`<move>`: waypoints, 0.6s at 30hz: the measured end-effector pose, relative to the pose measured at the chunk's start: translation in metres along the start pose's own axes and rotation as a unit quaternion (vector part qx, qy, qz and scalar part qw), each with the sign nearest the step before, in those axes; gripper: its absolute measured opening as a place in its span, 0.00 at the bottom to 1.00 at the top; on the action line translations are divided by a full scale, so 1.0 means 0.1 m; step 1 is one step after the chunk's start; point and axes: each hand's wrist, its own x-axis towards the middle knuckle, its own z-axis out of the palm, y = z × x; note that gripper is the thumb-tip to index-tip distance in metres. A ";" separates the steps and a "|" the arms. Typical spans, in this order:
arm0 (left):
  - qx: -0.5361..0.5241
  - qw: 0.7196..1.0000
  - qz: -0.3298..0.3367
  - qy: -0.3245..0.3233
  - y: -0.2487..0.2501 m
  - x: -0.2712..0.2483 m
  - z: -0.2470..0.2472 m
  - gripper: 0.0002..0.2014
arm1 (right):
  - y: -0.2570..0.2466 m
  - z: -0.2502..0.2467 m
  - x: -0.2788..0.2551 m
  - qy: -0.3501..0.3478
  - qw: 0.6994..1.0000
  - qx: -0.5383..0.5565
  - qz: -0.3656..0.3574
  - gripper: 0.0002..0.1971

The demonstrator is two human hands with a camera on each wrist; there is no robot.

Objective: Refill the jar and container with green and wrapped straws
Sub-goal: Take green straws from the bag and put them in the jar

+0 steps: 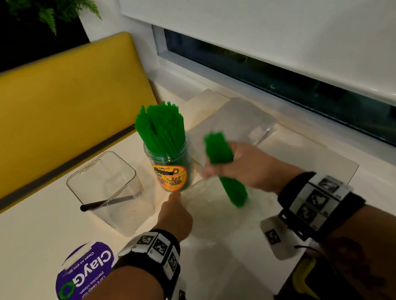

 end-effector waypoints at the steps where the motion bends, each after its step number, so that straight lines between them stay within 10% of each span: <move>1: 0.008 1.000 -0.015 0.006 0.02 -0.02 0.01 0.33 | -0.16 -0.08 -0.02 0.034 0.999 0.031 -0.026 0.02; 5: -0.112 0.992 -0.054 0.024 0.16 -0.13 0.00 0.53 | -0.67 -0.42 0.10 0.204 0.943 0.203 -0.166 0.10; 9: -0.321 0.928 0.045 0.182 0.43 -0.23 -0.16 0.64 | -0.96 -0.61 0.48 0.313 0.900 0.208 -0.220 0.04; 18: -0.404 0.872 0.095 0.261 0.77 0.19 -0.67 0.73 | -1.11 0.13 1.14 0.203 0.952 0.092 -0.210 0.04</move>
